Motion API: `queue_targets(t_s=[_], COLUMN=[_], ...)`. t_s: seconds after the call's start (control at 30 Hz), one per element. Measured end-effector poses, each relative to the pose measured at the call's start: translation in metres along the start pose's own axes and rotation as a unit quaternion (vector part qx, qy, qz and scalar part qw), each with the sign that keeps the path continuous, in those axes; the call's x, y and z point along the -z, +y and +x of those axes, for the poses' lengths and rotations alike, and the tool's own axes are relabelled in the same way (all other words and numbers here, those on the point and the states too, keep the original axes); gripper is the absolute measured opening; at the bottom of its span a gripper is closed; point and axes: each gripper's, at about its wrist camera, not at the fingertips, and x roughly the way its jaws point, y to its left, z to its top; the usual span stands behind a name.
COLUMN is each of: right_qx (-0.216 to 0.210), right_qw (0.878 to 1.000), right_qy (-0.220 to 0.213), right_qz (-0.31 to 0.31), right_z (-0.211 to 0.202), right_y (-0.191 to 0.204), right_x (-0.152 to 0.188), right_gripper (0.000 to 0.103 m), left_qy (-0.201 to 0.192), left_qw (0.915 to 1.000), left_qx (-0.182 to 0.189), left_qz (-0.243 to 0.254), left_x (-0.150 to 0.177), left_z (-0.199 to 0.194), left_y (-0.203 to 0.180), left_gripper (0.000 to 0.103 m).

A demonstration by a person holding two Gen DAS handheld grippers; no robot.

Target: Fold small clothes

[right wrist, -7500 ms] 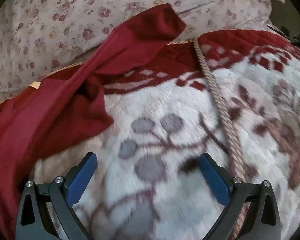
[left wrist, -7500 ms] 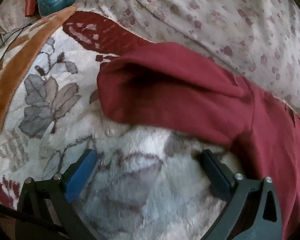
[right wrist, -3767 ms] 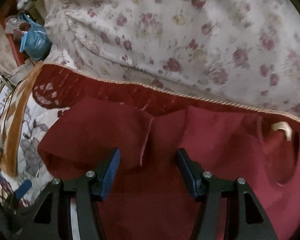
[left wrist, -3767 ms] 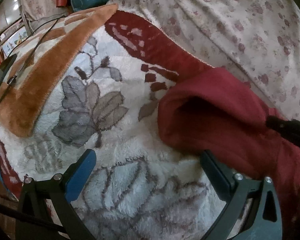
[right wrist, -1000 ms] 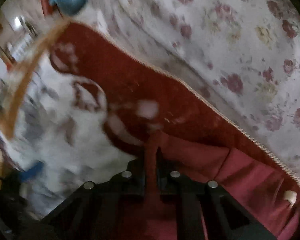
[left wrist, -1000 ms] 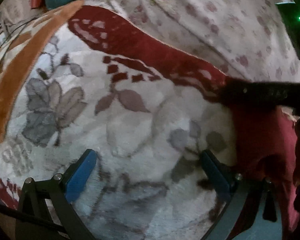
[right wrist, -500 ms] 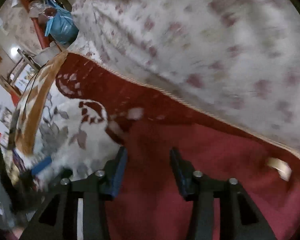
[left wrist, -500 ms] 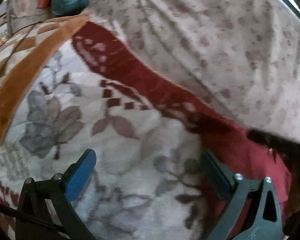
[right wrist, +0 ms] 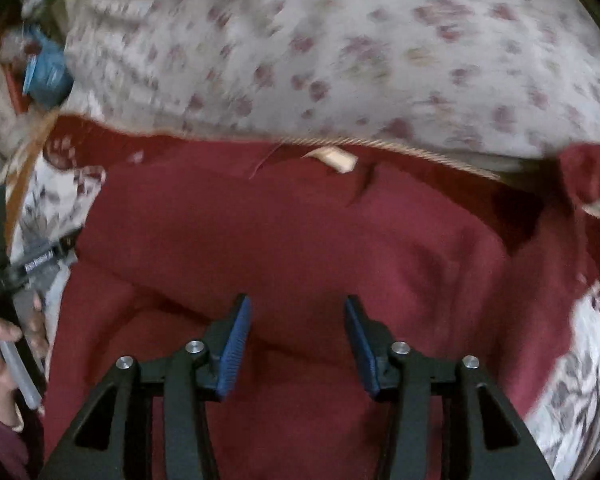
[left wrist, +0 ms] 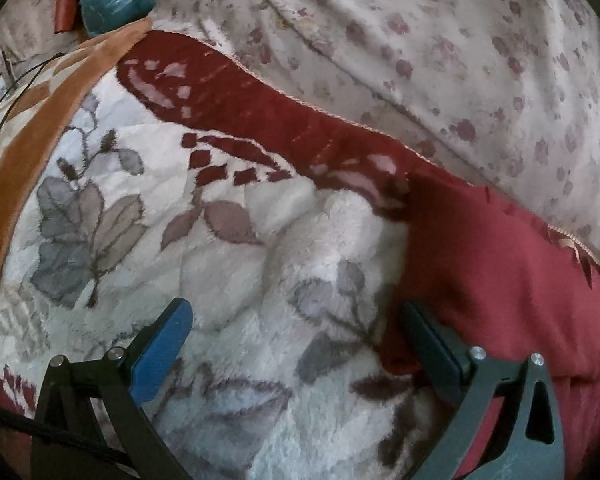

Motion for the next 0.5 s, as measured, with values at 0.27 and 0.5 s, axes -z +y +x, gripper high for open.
queue_targets(t_s=[0.27,0.5], right_qx=[0.061,0.050], right_qw=[0.992,0.998], right_qy=[-0.041,-0.002], right_qz=[0.105,0.033], right_z=[-0.029,0.014], right_y=[-0.073,-0.055], right_x=[0.004,-0.004], right_gripper=[0.065,0.024], left_qy=[-0.057,-0.048], left_qw=[0.9968,0.9975], left_qx=[0.054,0.044], left_qz=[-0.015,0.024], left_x=[-0.005,-0.001], left_z=[-0.038,-0.031], left_y=[-0.005,-0.027], left_gripper=[0.103,0.103])
